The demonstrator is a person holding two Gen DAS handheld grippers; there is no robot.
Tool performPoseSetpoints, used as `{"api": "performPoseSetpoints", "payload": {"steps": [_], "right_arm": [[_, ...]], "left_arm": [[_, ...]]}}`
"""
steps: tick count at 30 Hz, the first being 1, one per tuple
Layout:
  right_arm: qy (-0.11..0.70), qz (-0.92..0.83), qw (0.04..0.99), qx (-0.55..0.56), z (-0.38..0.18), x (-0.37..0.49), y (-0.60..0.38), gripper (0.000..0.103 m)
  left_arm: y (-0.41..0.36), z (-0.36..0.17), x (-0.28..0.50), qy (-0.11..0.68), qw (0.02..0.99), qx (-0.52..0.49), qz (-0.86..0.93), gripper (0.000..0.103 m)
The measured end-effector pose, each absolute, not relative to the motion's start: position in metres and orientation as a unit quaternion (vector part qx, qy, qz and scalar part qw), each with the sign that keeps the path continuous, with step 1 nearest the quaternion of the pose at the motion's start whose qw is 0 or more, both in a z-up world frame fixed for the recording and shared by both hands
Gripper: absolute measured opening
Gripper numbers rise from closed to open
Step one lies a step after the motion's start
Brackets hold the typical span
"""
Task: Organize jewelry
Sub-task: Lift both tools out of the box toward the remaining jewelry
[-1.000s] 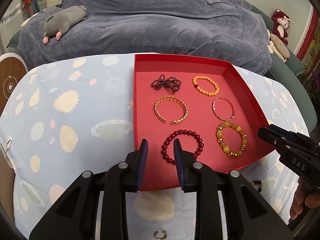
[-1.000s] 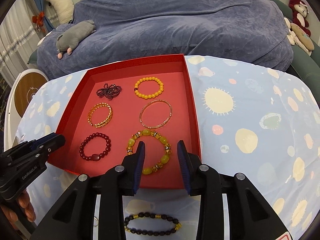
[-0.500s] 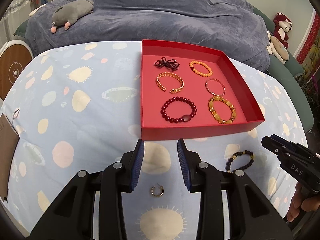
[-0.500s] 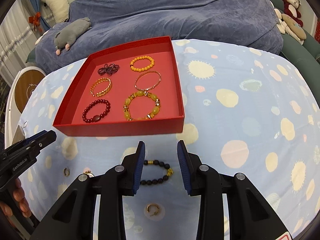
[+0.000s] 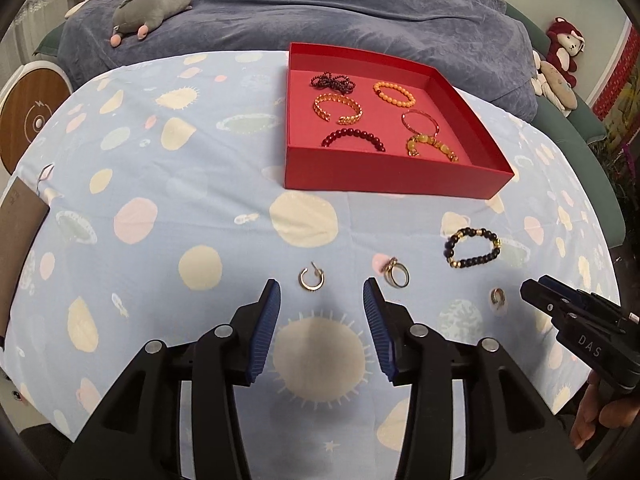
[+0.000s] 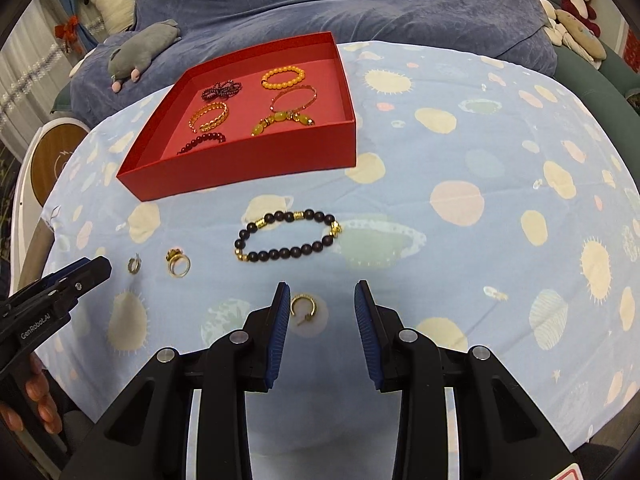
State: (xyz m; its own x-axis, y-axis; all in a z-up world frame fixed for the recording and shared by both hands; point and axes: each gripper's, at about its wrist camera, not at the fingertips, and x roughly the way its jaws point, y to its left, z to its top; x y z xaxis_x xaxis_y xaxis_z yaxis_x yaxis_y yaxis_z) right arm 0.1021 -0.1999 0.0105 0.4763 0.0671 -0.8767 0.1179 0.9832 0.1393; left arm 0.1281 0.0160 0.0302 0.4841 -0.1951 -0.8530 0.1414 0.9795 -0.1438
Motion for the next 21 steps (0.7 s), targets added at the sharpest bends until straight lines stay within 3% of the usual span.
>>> {"api": "performPoseSetpoints", "payload": {"steps": [9, 21], "right_arm": [[0.517, -0.021, 0.85, 0.095, 0.005, 0.087, -0.201, 0.033], [0.508, -0.021, 0.857, 0.081, 0.004, 0.137, -0.198, 0.033]], "left_arm": [[0.021, 0.026, 0.111, 0.505, 0.858, -0.027, -0.093, 0.042], [0.02, 0.021, 0.123, 0.506, 0.857, -0.035, -0.087, 0.042]]}}
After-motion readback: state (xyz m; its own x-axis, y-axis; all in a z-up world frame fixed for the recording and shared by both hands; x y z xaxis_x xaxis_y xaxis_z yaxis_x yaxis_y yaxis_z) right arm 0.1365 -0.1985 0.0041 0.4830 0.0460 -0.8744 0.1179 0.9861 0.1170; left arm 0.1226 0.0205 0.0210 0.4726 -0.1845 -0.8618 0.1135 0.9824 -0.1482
